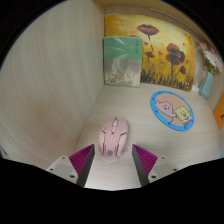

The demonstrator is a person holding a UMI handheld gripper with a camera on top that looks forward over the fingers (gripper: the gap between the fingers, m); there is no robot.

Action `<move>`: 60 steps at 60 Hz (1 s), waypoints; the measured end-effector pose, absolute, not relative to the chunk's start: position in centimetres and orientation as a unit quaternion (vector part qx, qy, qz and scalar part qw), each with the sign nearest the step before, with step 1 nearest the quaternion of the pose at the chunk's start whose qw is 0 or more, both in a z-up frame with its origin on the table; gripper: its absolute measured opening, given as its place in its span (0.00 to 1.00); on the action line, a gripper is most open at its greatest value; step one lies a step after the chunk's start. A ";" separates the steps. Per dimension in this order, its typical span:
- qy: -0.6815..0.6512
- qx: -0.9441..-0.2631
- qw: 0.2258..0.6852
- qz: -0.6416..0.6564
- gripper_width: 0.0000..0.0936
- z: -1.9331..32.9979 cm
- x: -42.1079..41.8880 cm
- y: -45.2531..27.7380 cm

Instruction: Arrange mouse

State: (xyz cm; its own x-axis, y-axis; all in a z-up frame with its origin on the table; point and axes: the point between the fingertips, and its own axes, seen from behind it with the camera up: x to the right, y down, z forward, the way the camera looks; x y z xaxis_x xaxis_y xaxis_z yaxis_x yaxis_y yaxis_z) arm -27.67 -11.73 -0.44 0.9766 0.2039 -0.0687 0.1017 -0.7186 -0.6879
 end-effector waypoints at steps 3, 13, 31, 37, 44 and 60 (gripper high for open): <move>-0.076 -0.924 0.369 0.068 0.80 -0.4 -28.1 -10.3; -0.081 -0.926 0.366 0.044 0.71 -1.4 -28.7 -7.4; -0.075 -0.937 0.339 0.036 0.35 -1.9 -28.5 -7.3; -0.094 -0.944 0.315 0.024 0.35 -1.6 -27.8 -7.6; -0.100 -0.933 0.344 0.034 0.35 3.8 -26.8 -5.8; -0.062 -0.874 0.482 0.021 0.35 22.2 -18.1 5.2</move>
State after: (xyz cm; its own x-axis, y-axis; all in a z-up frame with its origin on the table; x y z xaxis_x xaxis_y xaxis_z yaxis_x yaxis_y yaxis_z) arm -18.10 5.18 22.24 0.9915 0.1282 0.0230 0.0879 -0.5286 -0.8443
